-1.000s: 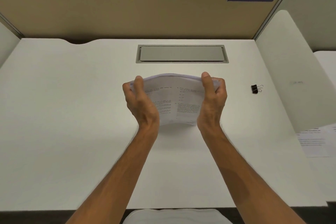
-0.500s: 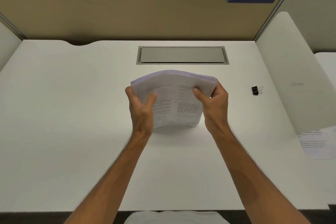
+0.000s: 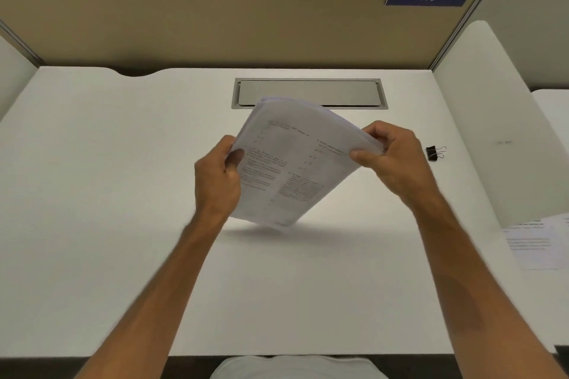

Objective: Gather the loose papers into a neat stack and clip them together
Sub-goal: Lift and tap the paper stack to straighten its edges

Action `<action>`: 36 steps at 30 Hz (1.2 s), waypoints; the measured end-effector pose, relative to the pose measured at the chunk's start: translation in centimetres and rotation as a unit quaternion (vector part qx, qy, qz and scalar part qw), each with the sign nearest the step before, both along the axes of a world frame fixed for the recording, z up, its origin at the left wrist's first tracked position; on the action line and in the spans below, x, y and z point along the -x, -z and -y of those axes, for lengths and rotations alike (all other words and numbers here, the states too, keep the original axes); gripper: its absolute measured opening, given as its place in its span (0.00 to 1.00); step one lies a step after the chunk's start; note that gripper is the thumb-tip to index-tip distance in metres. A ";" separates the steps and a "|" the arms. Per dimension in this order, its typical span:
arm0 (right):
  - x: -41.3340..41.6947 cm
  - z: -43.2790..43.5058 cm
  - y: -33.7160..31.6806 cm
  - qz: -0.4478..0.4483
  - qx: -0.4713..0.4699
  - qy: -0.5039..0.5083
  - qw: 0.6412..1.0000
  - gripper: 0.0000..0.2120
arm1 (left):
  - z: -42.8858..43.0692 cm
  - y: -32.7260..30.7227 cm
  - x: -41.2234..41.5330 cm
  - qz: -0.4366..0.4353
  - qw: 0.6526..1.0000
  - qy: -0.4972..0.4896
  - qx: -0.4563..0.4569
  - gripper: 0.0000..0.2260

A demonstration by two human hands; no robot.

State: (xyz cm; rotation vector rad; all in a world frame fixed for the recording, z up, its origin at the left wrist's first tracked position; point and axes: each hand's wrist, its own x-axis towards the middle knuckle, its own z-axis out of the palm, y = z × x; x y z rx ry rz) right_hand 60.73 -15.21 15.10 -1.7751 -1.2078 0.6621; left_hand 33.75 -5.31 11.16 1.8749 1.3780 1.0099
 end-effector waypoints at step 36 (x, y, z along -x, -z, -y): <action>2.0 -0.5 8.8 -0.274 -0.052 -0.035 0.960 0.14 | -0.8 7.0 7.6 0.180 0.963 0.025 0.201 0.17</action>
